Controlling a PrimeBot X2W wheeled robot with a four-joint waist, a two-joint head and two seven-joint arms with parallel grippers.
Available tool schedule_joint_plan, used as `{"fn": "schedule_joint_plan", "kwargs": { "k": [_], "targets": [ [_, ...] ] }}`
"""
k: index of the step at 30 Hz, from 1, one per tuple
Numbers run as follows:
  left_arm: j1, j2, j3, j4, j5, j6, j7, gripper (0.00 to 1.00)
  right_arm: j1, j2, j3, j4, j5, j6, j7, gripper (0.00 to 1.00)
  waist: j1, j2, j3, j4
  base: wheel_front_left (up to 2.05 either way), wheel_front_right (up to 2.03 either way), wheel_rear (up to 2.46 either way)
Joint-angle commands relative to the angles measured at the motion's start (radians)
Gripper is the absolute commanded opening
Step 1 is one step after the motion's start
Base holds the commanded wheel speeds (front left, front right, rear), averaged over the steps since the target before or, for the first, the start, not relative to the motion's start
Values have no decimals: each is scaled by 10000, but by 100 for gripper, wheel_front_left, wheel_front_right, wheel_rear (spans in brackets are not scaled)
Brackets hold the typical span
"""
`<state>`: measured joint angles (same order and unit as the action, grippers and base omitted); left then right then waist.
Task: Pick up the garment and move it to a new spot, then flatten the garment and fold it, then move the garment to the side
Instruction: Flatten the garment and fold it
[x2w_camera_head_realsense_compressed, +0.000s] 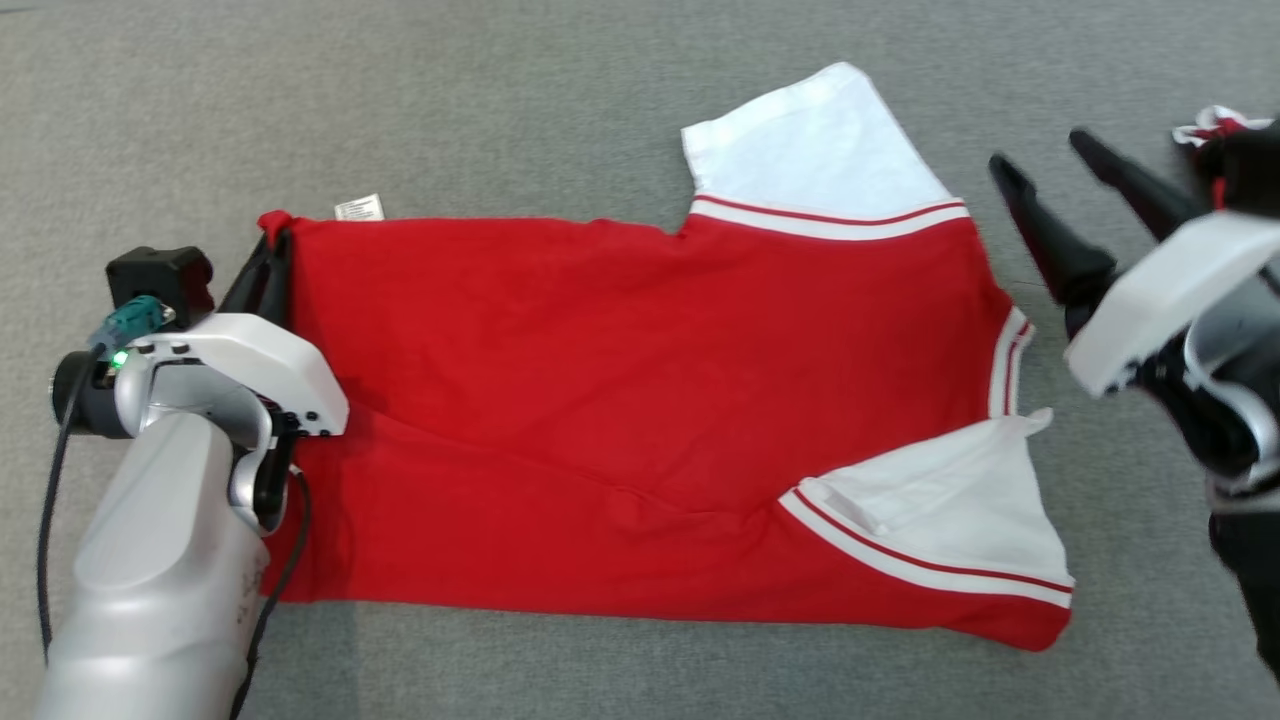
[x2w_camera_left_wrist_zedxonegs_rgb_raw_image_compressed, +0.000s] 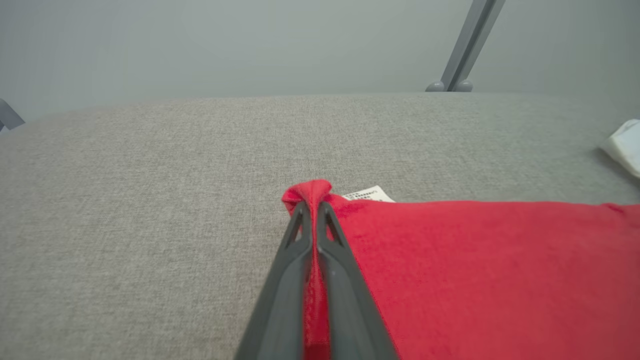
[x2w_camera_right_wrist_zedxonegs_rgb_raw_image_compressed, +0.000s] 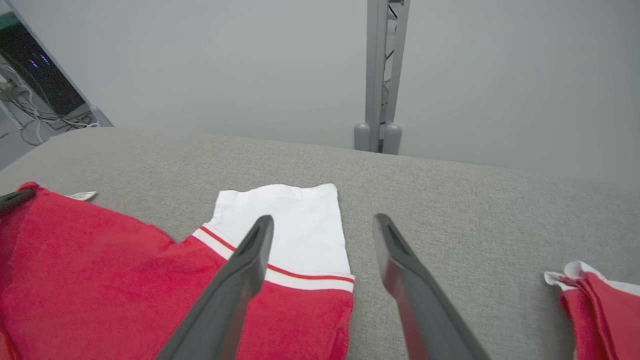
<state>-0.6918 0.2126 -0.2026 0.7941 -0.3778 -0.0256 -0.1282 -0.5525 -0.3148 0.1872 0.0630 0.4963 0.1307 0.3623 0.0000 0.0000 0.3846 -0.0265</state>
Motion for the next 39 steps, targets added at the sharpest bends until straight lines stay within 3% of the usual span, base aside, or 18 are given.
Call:
{"fn": "schedule_joint_plan", "kwargs": {
  "k": [1,14,27,29,30,31,32,34,37,38,39],
  "targets": [
    [49,-40,-22,-91,-48,-25,-121,0,-461,-65,-3,364,-61,3,84,100,0,0,185,315,0,0,0],
    [-562,-937,-566,-671,2,-43,-604,0,-4406,106,481,5422,-546,3,1073,100,0,0,1143,1594,0,0,0],
    [-1010,-1282,-878,-502,-158,-101,-887,0,-6324,276,987,8115,-873,3,1158,100,0,0,1652,1959,0,0,0],
    [-1027,-1257,-894,-426,-162,-102,-918,0,-6412,330,1090,8336,-807,3,1129,78,0,0,1600,1920,0,0,0],
    [-1033,-1232,-897,-393,-170,-106,-935,0,-6465,361,1138,8418,-804,3,1099,53,0,0,1569,1890,0,0,0],
    [-1048,-1210,-899,-366,-180,-114,-950,0,-6514,379,1194,8483,-772,3,1073,53,0,0,1548,1865,0,0,0],
    [-1071,-1190,-900,-337,-194,-109,-952,0,-6540,397,1269,8548,-745,3,1055,44,0,0,1533,1844,0,0,0],
    [-1111,-1158,-902,-278,-203,-129,-981,0,-6487,454,1530,8679,-681,3,1143,37,0,0,1508,1816,0,0,0],
    [-1173,-1134,-903,-236,-222,-143,-992,0,-6491,388,1731,8769,-637,3,1073,31,0,0,1515,1792,0,0,0],
    [-1210,-1121,-900,-216,-243,-150,-997,0,-6506,374,1832,8818,-608,3,988,25,0,0,1528,1781,0,0,0],
    [-1234,-1111,-898,-203,-261,-150,-1005,0,-6527,371,1880,8866,-557,3,894,7,0,0,1540,1770,0,0,0]
  ]
}}
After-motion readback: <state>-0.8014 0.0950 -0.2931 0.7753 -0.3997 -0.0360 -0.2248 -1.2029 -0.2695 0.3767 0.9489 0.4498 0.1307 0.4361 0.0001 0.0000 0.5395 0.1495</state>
